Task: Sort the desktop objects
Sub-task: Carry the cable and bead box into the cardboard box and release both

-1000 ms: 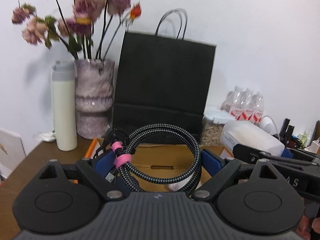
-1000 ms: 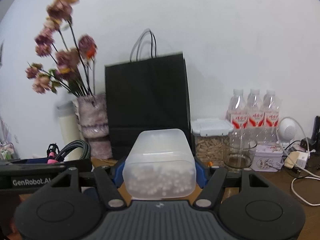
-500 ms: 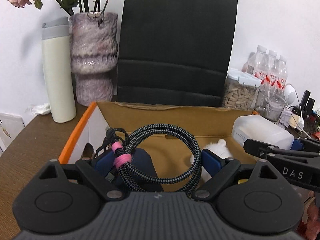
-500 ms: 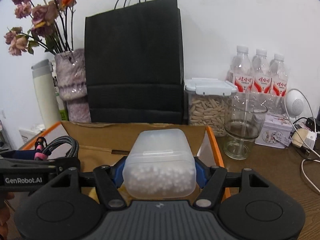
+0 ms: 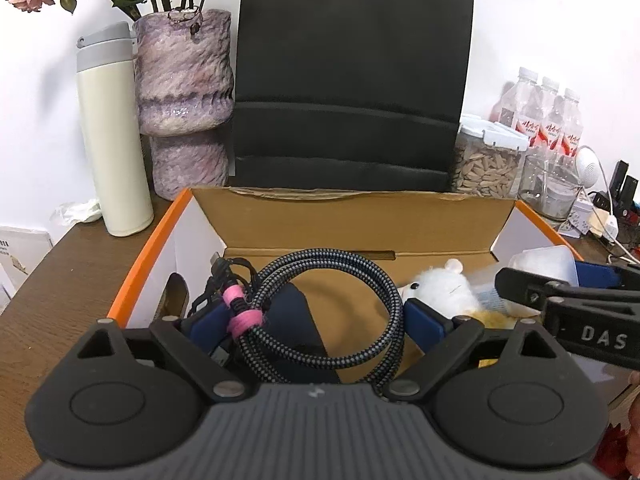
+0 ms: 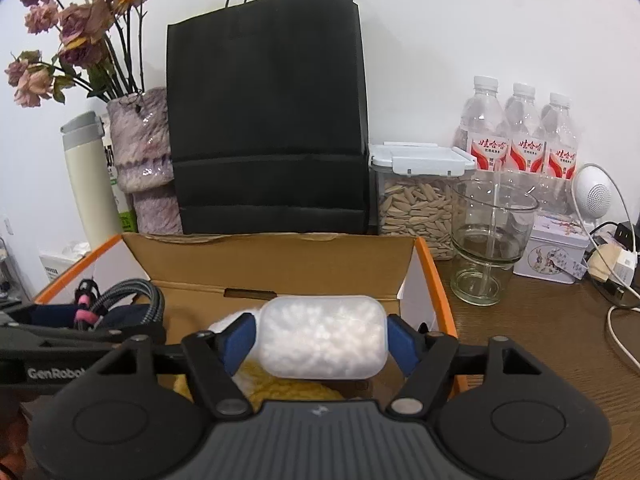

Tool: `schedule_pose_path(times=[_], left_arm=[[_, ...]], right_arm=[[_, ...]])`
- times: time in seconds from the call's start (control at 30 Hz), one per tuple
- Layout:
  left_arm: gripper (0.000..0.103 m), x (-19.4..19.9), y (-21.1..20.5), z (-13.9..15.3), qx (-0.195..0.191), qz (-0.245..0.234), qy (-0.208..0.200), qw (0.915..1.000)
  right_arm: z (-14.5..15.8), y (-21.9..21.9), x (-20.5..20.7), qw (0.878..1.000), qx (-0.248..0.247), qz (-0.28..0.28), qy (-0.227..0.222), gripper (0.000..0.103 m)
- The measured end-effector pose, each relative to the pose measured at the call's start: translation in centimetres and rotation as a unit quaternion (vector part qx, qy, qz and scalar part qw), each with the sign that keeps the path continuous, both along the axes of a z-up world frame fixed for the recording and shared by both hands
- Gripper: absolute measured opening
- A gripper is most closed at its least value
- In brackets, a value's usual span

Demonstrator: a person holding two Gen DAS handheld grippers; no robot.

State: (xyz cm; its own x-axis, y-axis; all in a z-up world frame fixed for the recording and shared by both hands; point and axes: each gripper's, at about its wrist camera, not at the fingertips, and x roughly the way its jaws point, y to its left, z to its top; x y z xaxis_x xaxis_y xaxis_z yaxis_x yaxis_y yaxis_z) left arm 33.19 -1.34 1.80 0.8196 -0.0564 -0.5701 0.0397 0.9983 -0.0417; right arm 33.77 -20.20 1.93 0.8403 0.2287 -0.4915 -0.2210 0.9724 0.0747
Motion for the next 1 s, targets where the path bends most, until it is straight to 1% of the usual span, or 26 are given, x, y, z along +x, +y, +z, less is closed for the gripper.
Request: schedule_pose_path(times=[0.03, 0.07, 0.1, 0.23, 0.43, 0.47, 0.5, 0.7, 1.0], left_arm=[[0.097, 0.0, 0.1, 0.0, -0.001, 0.002, -0.001, 1.0000], [0.102, -0.1, 0.1, 0.1, 0.000, 0.003, -0.004, 1.0000], [0.103, -0.2, 0.2, 0.3, 0.000, 0.006, -0.009, 0.9999], [0.103, -0.5, 0.3, 0.9, 0.002, 0.011, -0.024, 0.9996], [0.103, -0.5, 0.6, 1.2, -0.001, 0.026, -0.021, 0.9995], [0.103, -0.7, 0.6, 1.4, -0.001, 0.027, -0.023, 0.9994], [0.103, -0.9, 0.6, 1.5, -0.001, 0.028, -0.026, 0.9993], [0.103, -2.2, 0.8, 2.8, -0.003, 0.037, -0.047, 0.9982], [0.103, -6.1, 1.6, 4.5, -0.007, 0.043, -0.074, 0.9963]], right_arm=[[0.0, 0.1, 0.0, 1.000, -0.003, 0.000, -0.001, 0.073], [0.0, 0.1, -0.1, 1.000, -0.006, 0.000, -0.002, 0.076], [0.1, 0.2, -0.1, 1.000, -0.007, 0.000, -0.002, 0.079], [0.3, 0.2, -0.3, 1.000, -0.007, -0.004, -0.004, 0.087], [1.1, 0.2, -0.8, 1.000, -0.009, -0.004, -0.007, 0.096], [1.2, 0.3, -0.9, 1.000, -0.010, -0.003, -0.008, 0.101], [1.3, 0.3, -1.1, 1.000, -0.010, -0.002, -0.008, 0.103], [2.4, 0.8, -2.4, 1.000, -0.013, 0.007, -0.026, 0.103], [4.2, 0.9, -6.0, 0.998, -0.018, 0.018, -0.058, 0.103]])
